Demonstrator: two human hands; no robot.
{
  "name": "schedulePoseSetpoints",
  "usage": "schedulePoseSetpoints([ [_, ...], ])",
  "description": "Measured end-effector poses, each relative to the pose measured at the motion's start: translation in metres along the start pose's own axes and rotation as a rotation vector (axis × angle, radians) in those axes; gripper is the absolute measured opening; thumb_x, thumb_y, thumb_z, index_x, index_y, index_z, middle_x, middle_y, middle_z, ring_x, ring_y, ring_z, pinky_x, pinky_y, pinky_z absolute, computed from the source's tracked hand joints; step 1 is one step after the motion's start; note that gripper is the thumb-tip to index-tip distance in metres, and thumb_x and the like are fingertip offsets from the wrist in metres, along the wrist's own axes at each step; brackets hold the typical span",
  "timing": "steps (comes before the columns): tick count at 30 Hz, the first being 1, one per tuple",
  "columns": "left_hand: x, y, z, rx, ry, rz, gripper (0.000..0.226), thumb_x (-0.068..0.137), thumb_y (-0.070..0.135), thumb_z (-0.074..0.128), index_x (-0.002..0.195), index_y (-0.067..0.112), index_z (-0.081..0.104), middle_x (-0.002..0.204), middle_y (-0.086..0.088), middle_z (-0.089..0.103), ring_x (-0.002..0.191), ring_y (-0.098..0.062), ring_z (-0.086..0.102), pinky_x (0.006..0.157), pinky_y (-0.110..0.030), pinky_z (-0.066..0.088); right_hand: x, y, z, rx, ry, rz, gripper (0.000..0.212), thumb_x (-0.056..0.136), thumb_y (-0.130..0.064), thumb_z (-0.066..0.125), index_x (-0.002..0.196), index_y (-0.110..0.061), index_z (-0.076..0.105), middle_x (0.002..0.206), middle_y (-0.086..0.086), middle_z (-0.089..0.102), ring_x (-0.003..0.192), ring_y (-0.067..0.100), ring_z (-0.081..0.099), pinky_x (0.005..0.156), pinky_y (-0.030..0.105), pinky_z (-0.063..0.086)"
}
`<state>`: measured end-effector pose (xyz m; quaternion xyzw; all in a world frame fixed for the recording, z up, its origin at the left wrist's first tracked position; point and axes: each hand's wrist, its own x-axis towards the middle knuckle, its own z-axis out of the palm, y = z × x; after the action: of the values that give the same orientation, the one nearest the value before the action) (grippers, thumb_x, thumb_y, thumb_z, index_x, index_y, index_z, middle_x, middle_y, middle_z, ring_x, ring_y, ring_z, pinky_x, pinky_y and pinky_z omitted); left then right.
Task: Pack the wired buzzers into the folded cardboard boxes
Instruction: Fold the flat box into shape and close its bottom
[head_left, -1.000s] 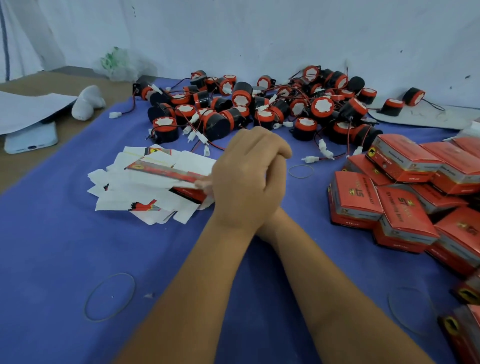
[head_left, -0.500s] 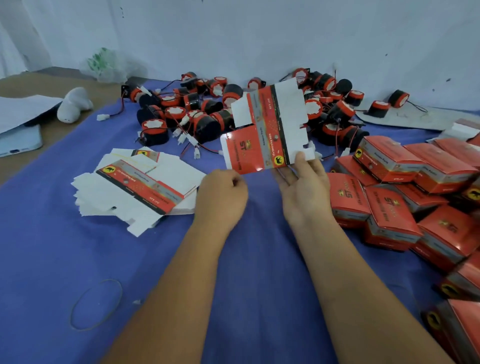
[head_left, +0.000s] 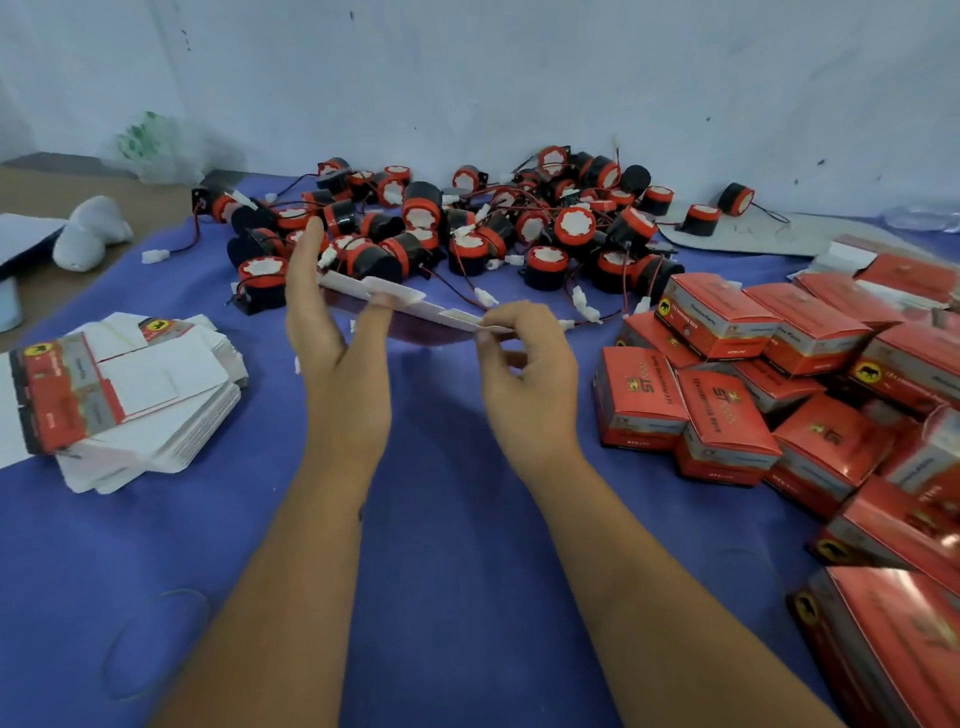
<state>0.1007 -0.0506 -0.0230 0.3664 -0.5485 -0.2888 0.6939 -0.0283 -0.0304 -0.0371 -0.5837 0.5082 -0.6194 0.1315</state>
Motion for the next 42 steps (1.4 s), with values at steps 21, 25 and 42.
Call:
schedulePoseSetpoints([
  [21, 0.001, -0.011, -0.004, -0.215, -0.378, -0.400, 0.034, 0.092, 0.039, 0.043, 0.112, 0.041, 0.071, 0.133, 0.010, 0.063, 0.130, -0.013, 0.052, 0.112, -0.040, 0.036, 0.004, 0.009, 0.000, -0.101, -0.228, -0.066, 0.008, 0.094, -0.011, 0.061, 0.089, -0.017, 0.063, 0.155, 0.012, 0.026, 0.146, 0.022, 0.021, 0.108, 0.020, 0.027],
  [25, 0.003, -0.006, -0.001, -0.466, -0.227, -0.394, 0.040, 0.102, 0.029, 0.034, 0.130, 0.017, 0.061, 0.127, -0.004, 0.067, 0.118, -0.022, 0.063, 0.093, -0.036, 0.054, 0.005, 0.000, -0.002, -0.037, -0.144, -0.157, 0.011, 0.091, -0.018, 0.060, 0.080, -0.018, 0.056, 0.143, 0.012, 0.042, 0.129, 0.021, 0.042, 0.098, 0.017, 0.036],
  [42, -0.002, -0.002, 0.014, -0.468, -0.228, -0.465, 0.041, 0.097, 0.042, 0.044, 0.133, 0.026, 0.056, 0.120, 0.004, 0.071, 0.114, -0.016, 0.065, 0.097, -0.035, 0.052, 0.005, -0.012, 0.003, 0.164, 0.190, -0.061, 0.052, 0.078, -0.017, 0.078, 0.111, -0.029, 0.039, 0.113, -0.023, 0.050, 0.099, 0.000, 0.055, 0.082, 0.015, 0.047],
])
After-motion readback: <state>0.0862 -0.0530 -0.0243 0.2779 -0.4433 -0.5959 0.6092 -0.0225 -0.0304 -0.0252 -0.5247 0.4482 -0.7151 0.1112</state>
